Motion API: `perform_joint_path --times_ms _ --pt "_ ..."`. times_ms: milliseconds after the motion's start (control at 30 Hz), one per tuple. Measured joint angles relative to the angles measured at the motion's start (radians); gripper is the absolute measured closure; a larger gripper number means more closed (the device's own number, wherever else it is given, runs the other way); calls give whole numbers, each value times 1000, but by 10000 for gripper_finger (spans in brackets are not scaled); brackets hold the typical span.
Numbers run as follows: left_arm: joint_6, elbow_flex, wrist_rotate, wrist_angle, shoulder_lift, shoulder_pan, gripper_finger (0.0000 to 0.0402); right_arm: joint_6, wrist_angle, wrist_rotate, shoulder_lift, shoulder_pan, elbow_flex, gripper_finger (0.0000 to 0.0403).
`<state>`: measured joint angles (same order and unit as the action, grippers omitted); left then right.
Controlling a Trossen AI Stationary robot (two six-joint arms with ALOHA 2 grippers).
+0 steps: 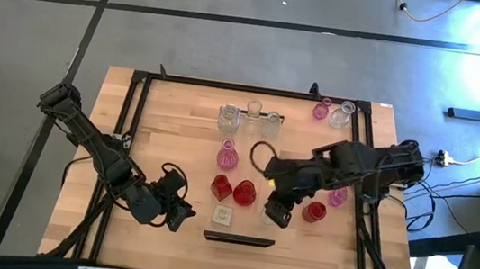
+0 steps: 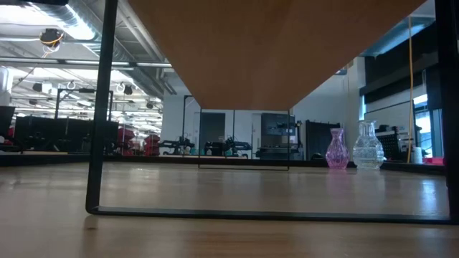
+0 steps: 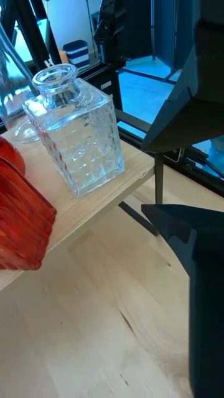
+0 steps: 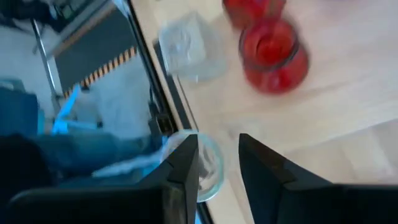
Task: Sort vases onto shelf
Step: Put the transparent vase on the shelf aligned with the other transparent vase
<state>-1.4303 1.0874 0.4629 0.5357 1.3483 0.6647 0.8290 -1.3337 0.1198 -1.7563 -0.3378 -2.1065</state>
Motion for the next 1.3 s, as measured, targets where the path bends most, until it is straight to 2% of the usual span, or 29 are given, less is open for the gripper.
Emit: perform_joint_path --times_ms 100,267,400,500,600,867,1000,1167,1300 --pt "0 0 0 3 0 0 263 0 -23 -63 4 0 -54 304" --pt "0 0 0 3 0 0 263 58 -246 -188 7 -22 -109 304" --pt "0 0 2 3 0 0 263 136 -201 -237 48 -81 -11 304" --pt "0 0 3 4 0 0 263 223 -243 -259 63 -111 84 304" --pt "0 0 7 6 0 6 263 310 -187 -267 98 -135 224 304" --pt "27 0 -17 6 0 6 263 482 60 -188 189 -141 548 304" --pt "27 0 -33 7 0 12 263 539 150 -154 200 -141 608 304" --pt "27 0 -35 14 0 24 263 556 280 -155 200 -140 612 304" --pt "27 0 -35 19 0 26 263 572 297 -157 198 -140 612 304"
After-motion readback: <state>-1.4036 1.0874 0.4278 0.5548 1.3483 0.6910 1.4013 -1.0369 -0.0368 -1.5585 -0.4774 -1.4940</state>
